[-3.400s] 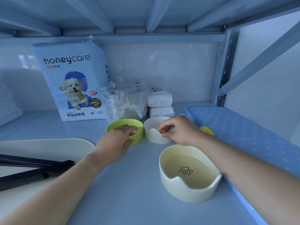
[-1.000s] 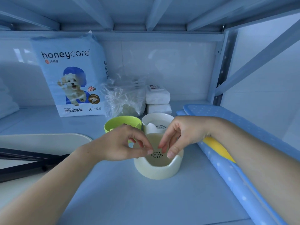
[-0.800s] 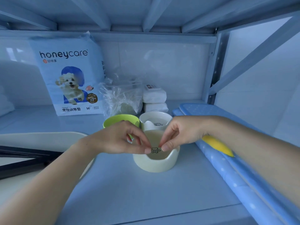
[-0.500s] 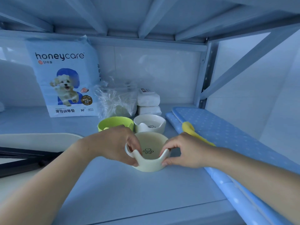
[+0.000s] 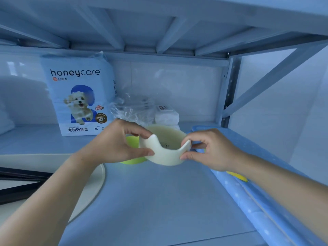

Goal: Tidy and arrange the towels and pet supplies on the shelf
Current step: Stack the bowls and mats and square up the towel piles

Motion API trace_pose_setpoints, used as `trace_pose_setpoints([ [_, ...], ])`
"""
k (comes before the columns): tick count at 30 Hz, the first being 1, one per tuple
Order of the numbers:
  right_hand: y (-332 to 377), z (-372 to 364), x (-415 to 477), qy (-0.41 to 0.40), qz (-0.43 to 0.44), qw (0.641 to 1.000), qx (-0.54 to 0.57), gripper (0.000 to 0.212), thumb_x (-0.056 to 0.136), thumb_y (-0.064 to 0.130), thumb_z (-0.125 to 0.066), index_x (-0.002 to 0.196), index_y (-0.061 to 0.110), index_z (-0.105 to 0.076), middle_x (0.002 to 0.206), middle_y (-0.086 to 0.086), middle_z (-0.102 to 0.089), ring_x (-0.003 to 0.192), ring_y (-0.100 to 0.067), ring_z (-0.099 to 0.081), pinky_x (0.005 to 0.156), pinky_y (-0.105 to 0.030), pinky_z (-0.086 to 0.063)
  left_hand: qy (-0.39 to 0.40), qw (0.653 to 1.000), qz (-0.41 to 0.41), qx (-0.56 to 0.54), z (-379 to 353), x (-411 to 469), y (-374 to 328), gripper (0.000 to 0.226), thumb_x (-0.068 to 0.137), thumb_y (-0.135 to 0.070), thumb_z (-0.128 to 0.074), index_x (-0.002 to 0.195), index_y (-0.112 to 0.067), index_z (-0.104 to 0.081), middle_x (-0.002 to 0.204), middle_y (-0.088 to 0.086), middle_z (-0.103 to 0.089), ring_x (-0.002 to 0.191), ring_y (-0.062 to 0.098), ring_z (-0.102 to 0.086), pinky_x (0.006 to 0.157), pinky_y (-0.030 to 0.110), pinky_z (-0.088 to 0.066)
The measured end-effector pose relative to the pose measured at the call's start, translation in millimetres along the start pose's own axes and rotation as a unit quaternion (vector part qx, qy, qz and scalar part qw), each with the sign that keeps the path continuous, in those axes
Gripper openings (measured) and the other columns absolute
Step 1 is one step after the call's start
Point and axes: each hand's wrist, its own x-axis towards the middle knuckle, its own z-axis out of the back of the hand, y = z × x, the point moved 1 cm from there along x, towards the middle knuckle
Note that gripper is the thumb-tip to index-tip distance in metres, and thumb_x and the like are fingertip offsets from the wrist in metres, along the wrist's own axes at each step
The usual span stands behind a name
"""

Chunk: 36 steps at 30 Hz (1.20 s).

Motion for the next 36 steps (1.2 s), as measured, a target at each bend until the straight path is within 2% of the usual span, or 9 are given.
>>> trace_pose_setpoints([
  [2, 1, -1, 17, -0.027, 0.021, 0.999, -0.006, 0.018, 0.073, 0.016, -0.079, 0.077, 0.027, -0.065, 0.076, 0.008, -0.065, 0.078, -0.014, -0.061, 0.082, -0.038, -0.052, -0.058, 0.998, 0.000, 0.018, 6, 1, 4, 0.032, 0.055, -0.037, -0.087, 0.082, -0.033, -0.070, 0.089, -0.024, -0.067, 0.082, -0.003, -0.061, 0.076, 0.004, -0.040],
  [4, 1, -4, 35, -0.048, 0.026, 0.999, 0.002, 0.017, 0.073, 0.015, -0.079, 0.081, 0.021, -0.066, 0.081, 0.006, -0.066, 0.081, -0.009, -0.060, 0.083, -0.034, -0.052, -0.097, 0.994, 0.022, 0.043, 10, 2, 12, 0.030, 0.061, -0.027, -0.086, 0.086, -0.028, -0.071, 0.095, -0.030, -0.062, 0.085, -0.006, -0.058, 0.073, 0.003, -0.041],
  [6, -1, -9, 53, -0.060, 0.027, 0.998, 0.010, 0.022, 0.071, 0.014, -0.080, 0.085, 0.022, -0.065, 0.082, 0.010, -0.065, 0.082, -0.003, -0.058, 0.085, -0.029, -0.052, -0.112, 0.990, 0.050, 0.074, 14, 2, 24, 0.027, 0.066, -0.028, -0.082, 0.090, -0.027, -0.071, 0.091, -0.026, -0.066, 0.086, -0.001, -0.060, 0.070, 0.011, -0.046],
  [10, -9, -33, 84, -0.047, 0.024, 0.999, 0.005, 0.024, 0.071, 0.013, -0.080, 0.087, 0.022, -0.065, 0.083, 0.003, -0.064, 0.081, -0.006, -0.057, 0.086, -0.031, -0.051, -0.078, 0.982, 0.065, 0.156, 20, 1, 49, 0.033, 0.074, -0.030, -0.076, 0.104, -0.037, -0.062, 0.094, -0.012, -0.065, 0.089, 0.018, -0.060, 0.084, 0.033, -0.049],
  [13, -21, -53, 98, -0.035, 0.013, 0.999, 0.005, 0.024, 0.070, 0.017, -0.081, 0.088, 0.023, -0.066, 0.085, -0.003, -0.065, 0.083, -0.022, -0.061, 0.083, -0.041, -0.051, -0.039, 0.979, 0.072, 0.189, 21, -1, 65, 0.034, 0.078, -0.028, -0.072, 0.103, -0.044, -0.054, 0.092, -0.009, -0.064, 0.082, 0.025, -0.060, 0.077, 0.042, -0.052],
  [16, -32, -65, 106, -0.027, 0.008, 1.000, 0.004, 0.025, 0.069, 0.019, -0.081, 0.090, 0.021, -0.067, 0.087, -0.007, -0.065, 0.084, -0.029, -0.060, 0.083, -0.045, -0.051, -0.023, 0.977, 0.085, 0.193, 20, -2, 75, 0.028, 0.080, -0.026, -0.071, 0.098, -0.039, -0.054, 0.090, -0.009, -0.062, 0.081, 0.020, -0.058, 0.077, 0.041, -0.051],
  [23, -45, -79, 117, -0.025, 0.011, 1.000, 0.005, 0.024, 0.070, 0.016, -0.080, 0.090, 0.020, -0.068, 0.085, -0.004, -0.066, 0.084, -0.025, -0.061, 0.084, -0.042, -0.052, -0.029, 0.972, 0.117, 0.204, 9, -3, 86, 0.022, 0.081, -0.025, -0.070, 0.099, -0.026, -0.057, 0.088, -0.009, -0.061, 0.080, 0.018, -0.053, 0.073, 0.031, -0.046],
  [29, -50, -85, 120, -0.019, -0.003, 1.000, 0.021, 0.023, 0.070, 0.014, -0.080, 0.089, 0.020, -0.068, 0.085, -0.002, -0.066, 0.084, -0.025, -0.060, 0.085, -0.044, -0.051, -0.033, 0.965, 0.119, 0.230, 8, -2, 87, 0.021, 0.081, -0.026, -0.069, 0.099, -0.027, -0.057, 0.088, -0.007, -0.063, 0.080, 0.018, -0.054, 0.072, 0.036, -0.048],
  [36, -51, -87, 118, 0.014, -0.015, 0.999, 0.034, 0.022, 0.072, 0.013, -0.079, 0.089, 0.021, -0.066, 0.089, -0.008, -0.066, 0.087, -0.028, -0.060, 0.086, -0.045, -0.050, 0.004, 0.965, 0.138, 0.224, 7, -2, 88, 0.022, 0.081, -0.030, -0.068, 0.100, -0.030, -0.056, 0.087, -0.014, -0.058, 0.083, 0.019, -0.059, 0.073, 0.031, -0.048],
])
